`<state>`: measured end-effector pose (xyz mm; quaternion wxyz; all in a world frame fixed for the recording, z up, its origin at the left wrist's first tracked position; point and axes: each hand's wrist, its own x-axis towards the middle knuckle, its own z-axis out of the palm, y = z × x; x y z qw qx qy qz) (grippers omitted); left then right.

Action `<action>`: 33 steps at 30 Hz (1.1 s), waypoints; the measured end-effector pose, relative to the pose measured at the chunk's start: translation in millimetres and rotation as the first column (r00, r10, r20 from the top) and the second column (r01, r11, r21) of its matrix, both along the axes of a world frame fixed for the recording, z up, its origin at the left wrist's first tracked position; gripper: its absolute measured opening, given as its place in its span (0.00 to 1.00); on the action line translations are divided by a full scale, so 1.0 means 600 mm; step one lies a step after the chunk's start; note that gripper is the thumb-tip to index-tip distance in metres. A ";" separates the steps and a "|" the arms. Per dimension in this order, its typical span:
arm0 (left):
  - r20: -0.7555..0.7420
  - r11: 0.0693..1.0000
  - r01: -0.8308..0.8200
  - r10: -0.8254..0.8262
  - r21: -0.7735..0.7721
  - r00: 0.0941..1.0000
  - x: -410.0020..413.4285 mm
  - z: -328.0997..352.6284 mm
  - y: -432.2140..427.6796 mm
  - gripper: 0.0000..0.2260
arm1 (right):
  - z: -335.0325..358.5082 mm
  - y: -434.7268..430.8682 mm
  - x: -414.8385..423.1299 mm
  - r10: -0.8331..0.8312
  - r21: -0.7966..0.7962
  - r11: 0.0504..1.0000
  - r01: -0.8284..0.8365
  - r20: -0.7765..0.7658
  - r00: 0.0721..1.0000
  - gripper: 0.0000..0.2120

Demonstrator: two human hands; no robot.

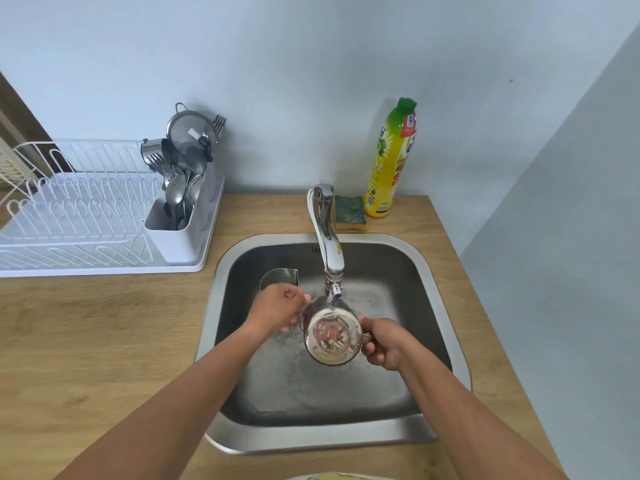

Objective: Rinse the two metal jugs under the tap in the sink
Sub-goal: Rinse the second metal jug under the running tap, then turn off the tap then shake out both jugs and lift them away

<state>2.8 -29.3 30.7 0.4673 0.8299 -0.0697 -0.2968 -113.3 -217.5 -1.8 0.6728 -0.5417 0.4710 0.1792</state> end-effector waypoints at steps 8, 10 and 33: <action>0.682 0.973 0.092 -0.214 0.211 0.699 0.081 0.127 -0.073 0.21 | 0.004 0.003 -0.006 0.033 -0.017 0.999 -0.033 0.013 0.999 0.17; 0.708 0.925 0.166 -0.370 0.343 0.602 0.107 0.150 -0.104 0.23 | 0.009 0.003 -0.008 0.048 -0.059 0.997 -0.047 0.020 0.999 0.17; 0.558 0.962 0.210 -0.273 0.176 0.784 0.122 0.108 -0.100 0.23 | 0.033 0.004 -0.022 0.044 -0.168 0.985 -0.031 0.078 0.996 0.18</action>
